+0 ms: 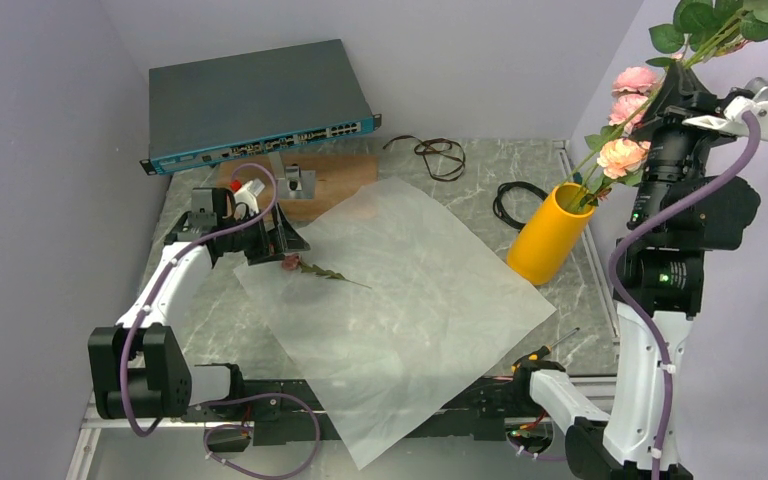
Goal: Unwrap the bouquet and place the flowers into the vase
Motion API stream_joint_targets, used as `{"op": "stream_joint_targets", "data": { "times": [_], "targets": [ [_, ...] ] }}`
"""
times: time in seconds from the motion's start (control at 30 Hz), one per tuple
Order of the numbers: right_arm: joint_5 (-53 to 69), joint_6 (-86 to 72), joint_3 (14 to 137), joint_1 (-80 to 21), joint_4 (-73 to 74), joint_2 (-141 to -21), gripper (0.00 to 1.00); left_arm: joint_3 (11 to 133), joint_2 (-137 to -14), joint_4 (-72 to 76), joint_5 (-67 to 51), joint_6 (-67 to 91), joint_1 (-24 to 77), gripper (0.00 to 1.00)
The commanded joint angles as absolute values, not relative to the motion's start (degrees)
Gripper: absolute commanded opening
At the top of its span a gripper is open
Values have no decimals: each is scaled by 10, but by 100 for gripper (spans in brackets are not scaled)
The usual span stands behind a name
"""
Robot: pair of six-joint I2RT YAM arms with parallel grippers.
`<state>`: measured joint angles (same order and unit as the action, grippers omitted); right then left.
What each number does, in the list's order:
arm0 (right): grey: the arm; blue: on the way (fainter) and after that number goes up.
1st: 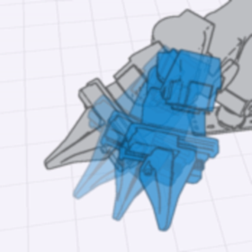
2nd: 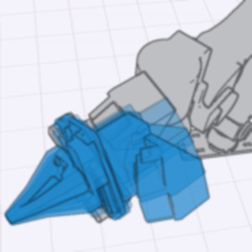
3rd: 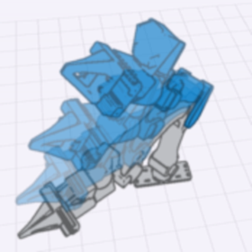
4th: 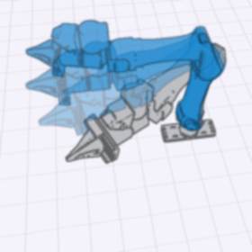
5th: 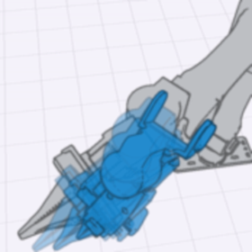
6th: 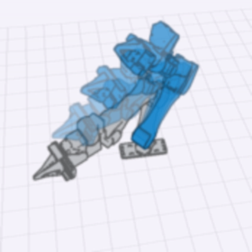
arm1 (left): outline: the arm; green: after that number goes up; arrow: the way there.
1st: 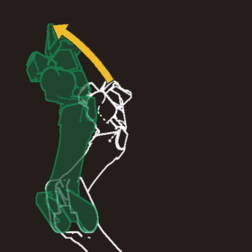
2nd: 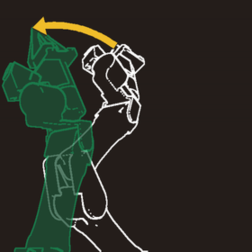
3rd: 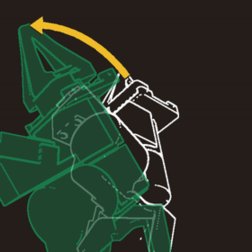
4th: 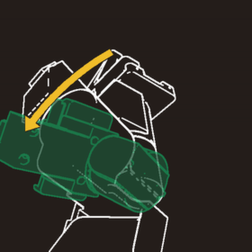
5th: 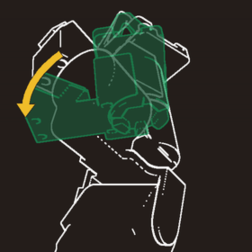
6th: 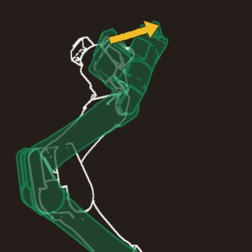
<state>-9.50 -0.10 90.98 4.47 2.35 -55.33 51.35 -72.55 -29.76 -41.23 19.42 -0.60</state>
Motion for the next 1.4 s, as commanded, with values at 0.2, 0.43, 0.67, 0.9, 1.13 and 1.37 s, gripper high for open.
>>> {"op": "stream_joint_targets", "data": {
  "times": [0.2, 0.43, 0.67, 0.9, 1.13, 1.37],
  "targets": [
    [-135, 83, 851, 48, -56, -552, 0, 566, -754, -278, -409, 181, 10, 99],
    [-132, 84, 790, 48, -69, -544, 0, 575, -767, -260, -417, 193, 15, 99],
    [-129, 79, 742, 48, -76, -543, 0, 583, -770, -268, -414, 185, 17, 99],
    [-119, 49, 696, 48, -17, -546, 0, 597, -775, -275, -398, 166, 18, 100],
    [-116, 26, 638, 48, 40, -538, 0, 603, -781, -267, -379, 155, 18, 99],
    [-141, -28, 615, 48, 136, -524, 1, 608, -790, -266, -386, 154, 17, 99]
  ]
}}
